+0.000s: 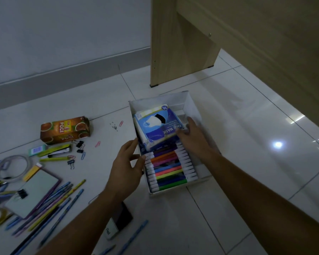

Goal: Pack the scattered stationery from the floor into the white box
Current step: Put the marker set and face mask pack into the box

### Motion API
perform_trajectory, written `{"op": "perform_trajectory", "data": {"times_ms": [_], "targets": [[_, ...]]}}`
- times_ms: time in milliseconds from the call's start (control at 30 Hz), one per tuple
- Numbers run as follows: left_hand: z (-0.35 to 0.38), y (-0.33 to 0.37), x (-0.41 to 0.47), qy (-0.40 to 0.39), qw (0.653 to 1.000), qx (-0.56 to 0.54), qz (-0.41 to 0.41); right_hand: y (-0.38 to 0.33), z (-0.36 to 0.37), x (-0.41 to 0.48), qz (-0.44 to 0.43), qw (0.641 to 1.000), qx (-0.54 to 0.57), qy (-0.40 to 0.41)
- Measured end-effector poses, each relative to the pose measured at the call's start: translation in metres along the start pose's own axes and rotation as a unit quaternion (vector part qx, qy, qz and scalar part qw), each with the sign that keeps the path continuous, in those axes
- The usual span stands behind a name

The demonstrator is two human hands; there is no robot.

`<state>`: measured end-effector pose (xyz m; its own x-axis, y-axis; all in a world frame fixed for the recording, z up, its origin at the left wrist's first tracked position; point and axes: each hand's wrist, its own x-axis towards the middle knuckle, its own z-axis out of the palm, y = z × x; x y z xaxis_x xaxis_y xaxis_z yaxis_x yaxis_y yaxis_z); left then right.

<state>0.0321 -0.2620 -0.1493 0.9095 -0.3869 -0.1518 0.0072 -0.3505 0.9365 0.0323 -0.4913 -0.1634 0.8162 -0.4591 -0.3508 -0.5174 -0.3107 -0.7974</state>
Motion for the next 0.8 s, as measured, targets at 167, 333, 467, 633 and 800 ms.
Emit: {"op": "perform_trajectory", "data": {"times_ms": [167,333,467,633,800], "targets": [[-0.004,0.004,0.001,-0.021,0.999,-0.04,0.002,0.002,0.019,0.002,-0.026,0.997,-0.075,0.007],[-0.006,0.005,0.002,-0.027,0.999,-0.043,0.001,0.006,0.028,-0.001,-0.032,0.991,-0.13,0.023],[-0.008,0.003,0.001,-0.029,0.997,-0.065,-0.027,0.0,0.022,-0.002,-0.021,0.989,-0.144,0.018],[-0.025,-0.015,-0.012,0.018,0.995,-0.042,-0.083,-0.021,0.031,-0.017,-0.08,0.979,-0.157,0.099],[-0.061,-0.04,-0.033,0.097,0.984,-0.031,-0.149,-0.062,0.06,-0.04,-0.231,0.96,-0.106,0.115]]}}
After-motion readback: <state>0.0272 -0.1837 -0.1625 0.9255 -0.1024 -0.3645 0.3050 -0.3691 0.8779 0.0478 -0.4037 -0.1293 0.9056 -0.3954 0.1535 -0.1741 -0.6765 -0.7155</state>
